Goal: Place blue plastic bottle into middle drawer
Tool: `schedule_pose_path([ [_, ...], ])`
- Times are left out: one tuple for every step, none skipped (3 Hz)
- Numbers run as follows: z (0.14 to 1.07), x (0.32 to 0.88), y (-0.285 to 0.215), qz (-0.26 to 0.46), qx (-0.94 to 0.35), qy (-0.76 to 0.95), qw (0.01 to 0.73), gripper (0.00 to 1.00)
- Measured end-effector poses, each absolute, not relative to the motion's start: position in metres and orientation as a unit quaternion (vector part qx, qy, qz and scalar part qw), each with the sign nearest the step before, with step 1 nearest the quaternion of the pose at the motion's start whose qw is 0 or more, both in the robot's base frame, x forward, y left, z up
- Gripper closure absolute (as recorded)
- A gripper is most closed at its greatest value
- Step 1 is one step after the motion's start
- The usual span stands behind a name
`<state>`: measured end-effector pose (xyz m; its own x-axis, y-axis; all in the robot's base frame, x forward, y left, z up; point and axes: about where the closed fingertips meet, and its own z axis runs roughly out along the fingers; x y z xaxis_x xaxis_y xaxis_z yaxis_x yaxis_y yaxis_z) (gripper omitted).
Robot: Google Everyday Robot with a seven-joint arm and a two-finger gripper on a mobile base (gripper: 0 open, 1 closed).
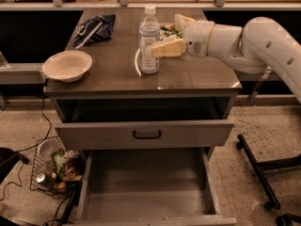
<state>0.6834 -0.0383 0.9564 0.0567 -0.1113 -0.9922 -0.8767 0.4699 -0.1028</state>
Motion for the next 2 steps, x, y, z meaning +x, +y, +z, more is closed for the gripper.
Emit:
schedule_pose_path([
  [0.936, 0.692, -0.03, 0.328, -0.399, 0.608, 0.603, 0.0],
  [0.924, 0.694, -0.022, 0.34, -0.391, 0.603, 0.607, 0.0],
])
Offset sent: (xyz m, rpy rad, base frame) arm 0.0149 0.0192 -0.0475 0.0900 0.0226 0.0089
